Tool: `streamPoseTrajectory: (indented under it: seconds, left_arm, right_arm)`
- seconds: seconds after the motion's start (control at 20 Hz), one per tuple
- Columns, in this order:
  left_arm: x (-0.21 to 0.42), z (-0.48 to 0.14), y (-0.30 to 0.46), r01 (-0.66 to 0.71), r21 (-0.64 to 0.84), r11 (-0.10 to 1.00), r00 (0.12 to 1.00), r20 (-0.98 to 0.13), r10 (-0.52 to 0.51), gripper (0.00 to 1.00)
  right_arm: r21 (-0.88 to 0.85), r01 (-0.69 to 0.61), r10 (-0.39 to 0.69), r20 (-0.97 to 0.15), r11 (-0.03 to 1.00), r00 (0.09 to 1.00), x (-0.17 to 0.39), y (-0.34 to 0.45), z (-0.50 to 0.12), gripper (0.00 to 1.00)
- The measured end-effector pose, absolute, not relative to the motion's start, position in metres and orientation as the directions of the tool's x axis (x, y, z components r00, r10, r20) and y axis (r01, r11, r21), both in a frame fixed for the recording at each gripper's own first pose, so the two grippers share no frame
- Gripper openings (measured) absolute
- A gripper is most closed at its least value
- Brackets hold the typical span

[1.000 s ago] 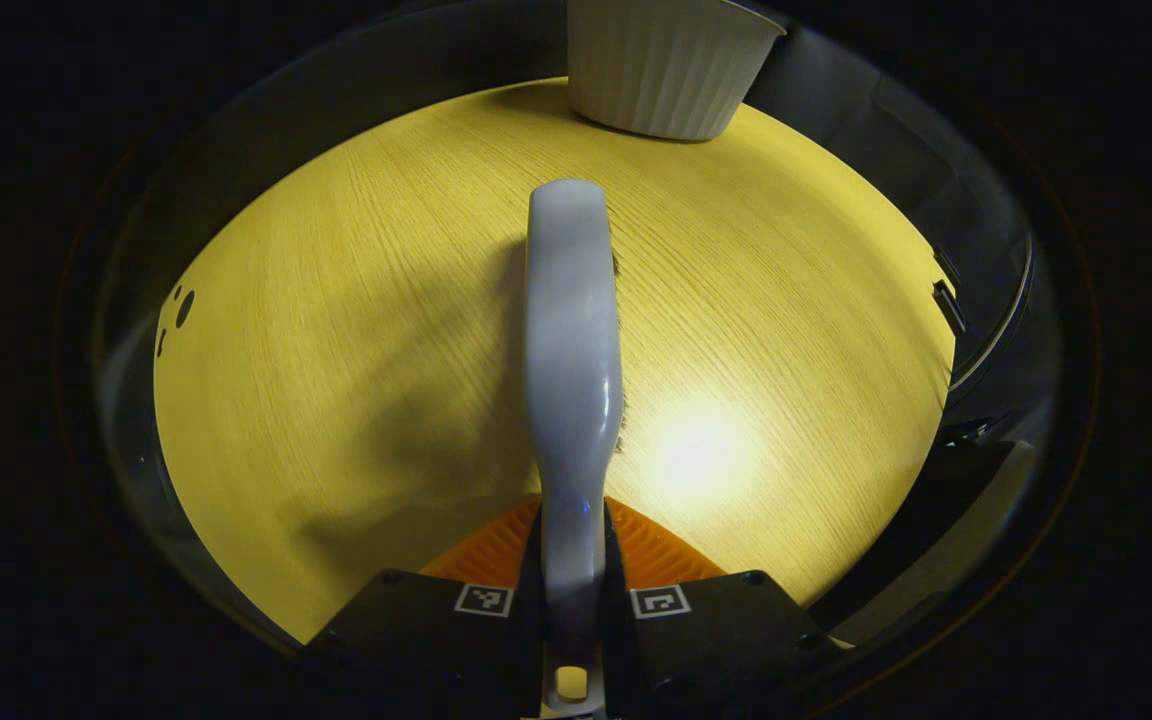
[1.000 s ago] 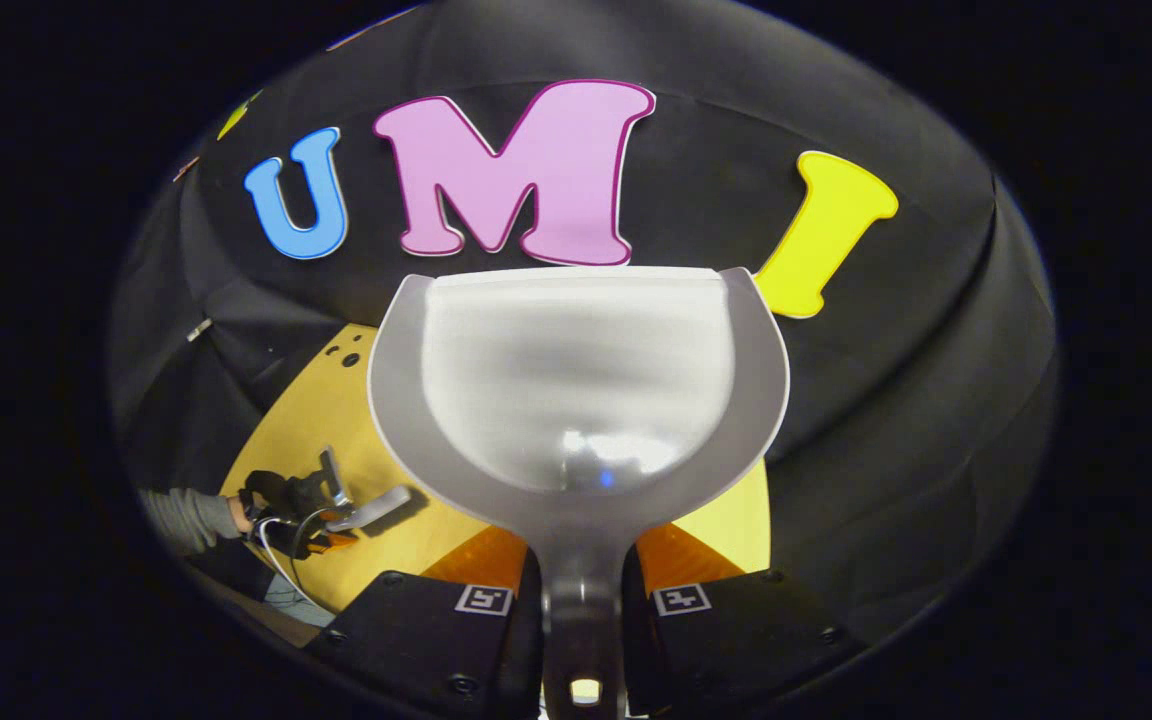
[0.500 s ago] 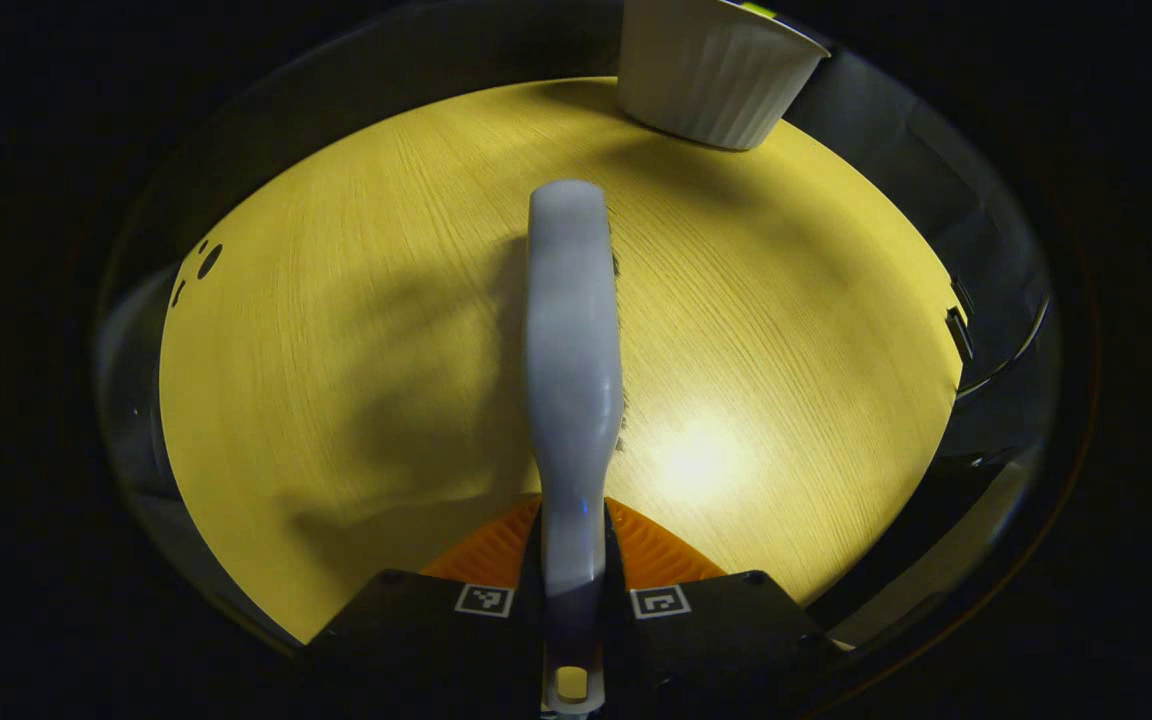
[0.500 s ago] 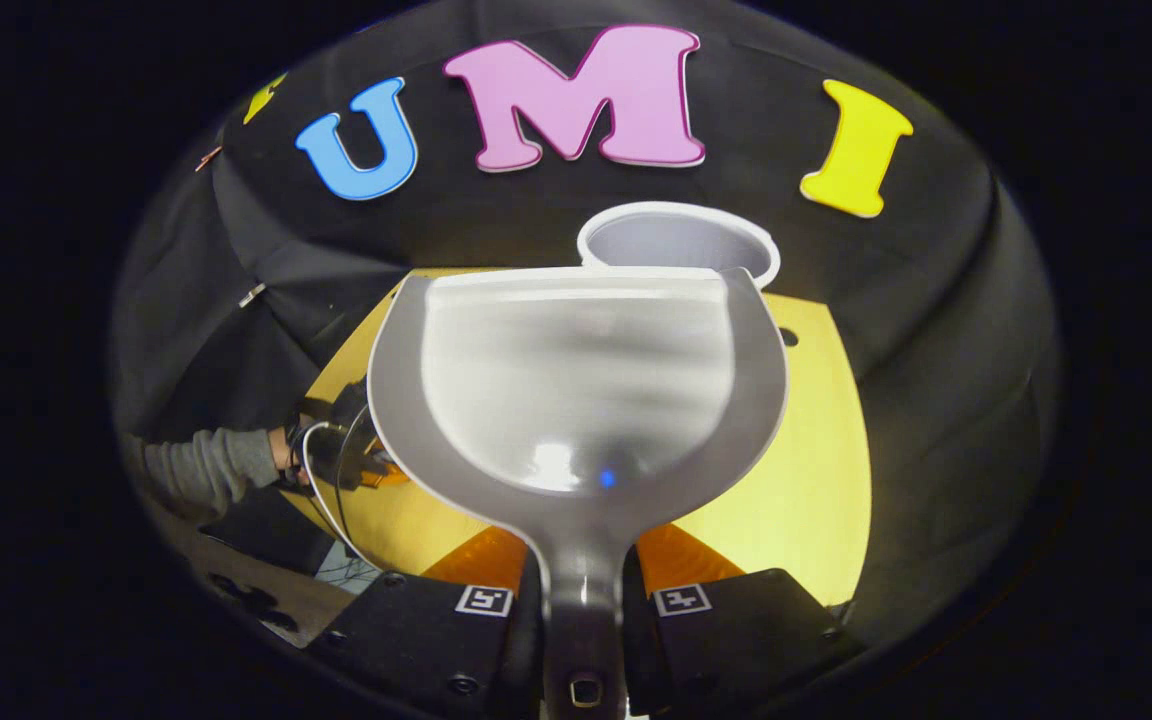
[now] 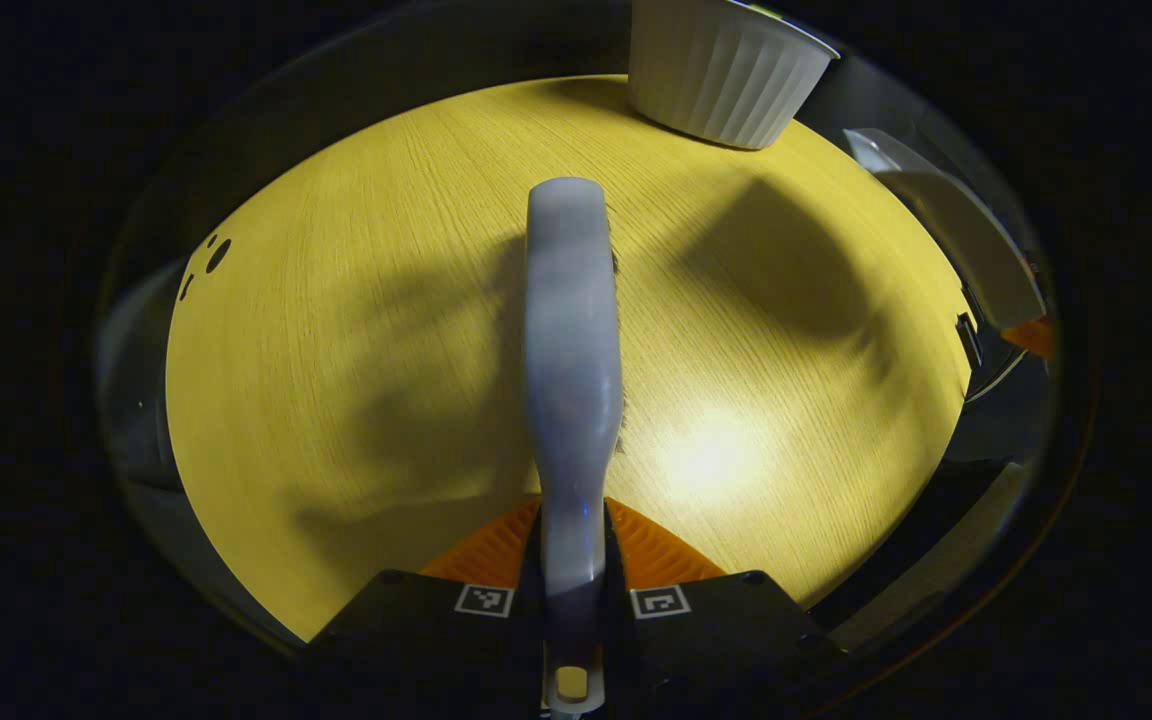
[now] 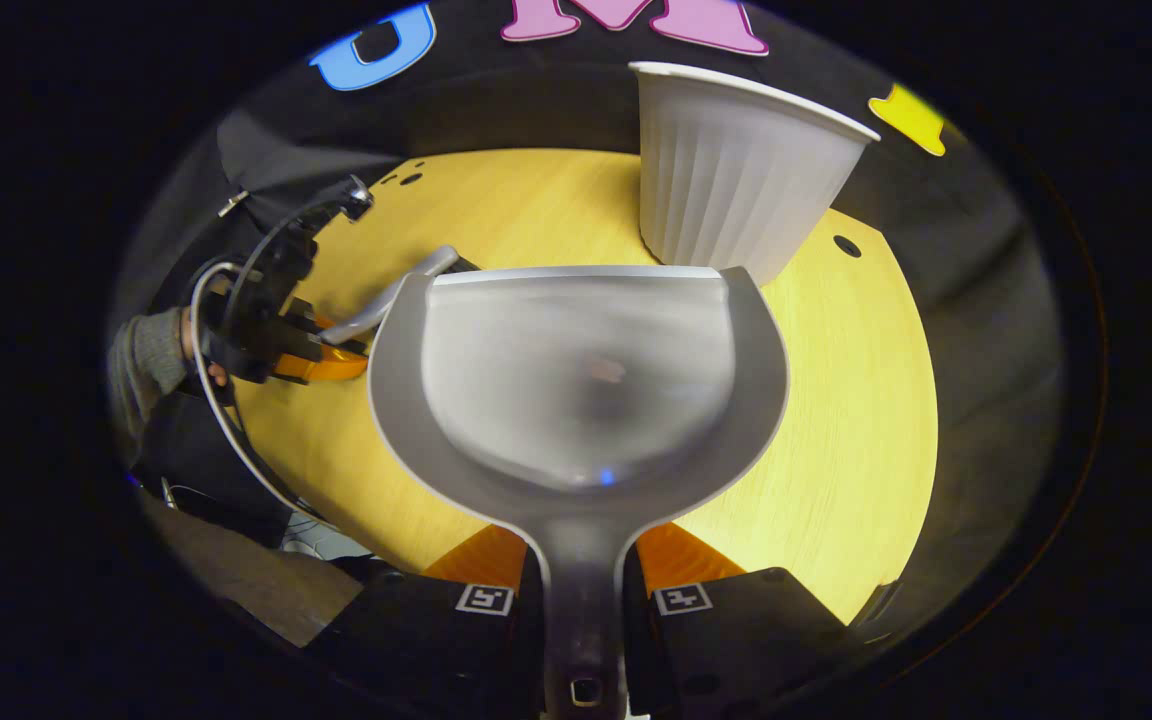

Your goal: Pick up the small broom and dustpan from the desktop, sweep the trash into the dustpan with the broom, and then empty the trash into the garbage bin.

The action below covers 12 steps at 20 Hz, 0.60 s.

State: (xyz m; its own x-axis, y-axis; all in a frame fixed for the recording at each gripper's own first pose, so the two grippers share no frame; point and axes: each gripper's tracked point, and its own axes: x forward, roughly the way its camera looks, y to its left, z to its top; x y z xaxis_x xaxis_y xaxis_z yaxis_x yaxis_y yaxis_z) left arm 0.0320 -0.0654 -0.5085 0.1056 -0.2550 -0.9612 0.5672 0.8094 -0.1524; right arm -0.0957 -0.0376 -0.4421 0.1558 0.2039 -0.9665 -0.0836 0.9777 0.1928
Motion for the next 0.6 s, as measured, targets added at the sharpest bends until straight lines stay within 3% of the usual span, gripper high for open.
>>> streamPoseTrajectory:
  seconds: [0.6]
  left_arm:
    - [0.032, -0.508, -0.067, 0.545, -0.124, 0.829, 0.122, -0.967, -0.225, 0.29]
  right_arm:
    - [0.173, -0.095, 0.176, -0.984, 0.98, 0.027, -0.101, -0.026, -0.509, 0.36]
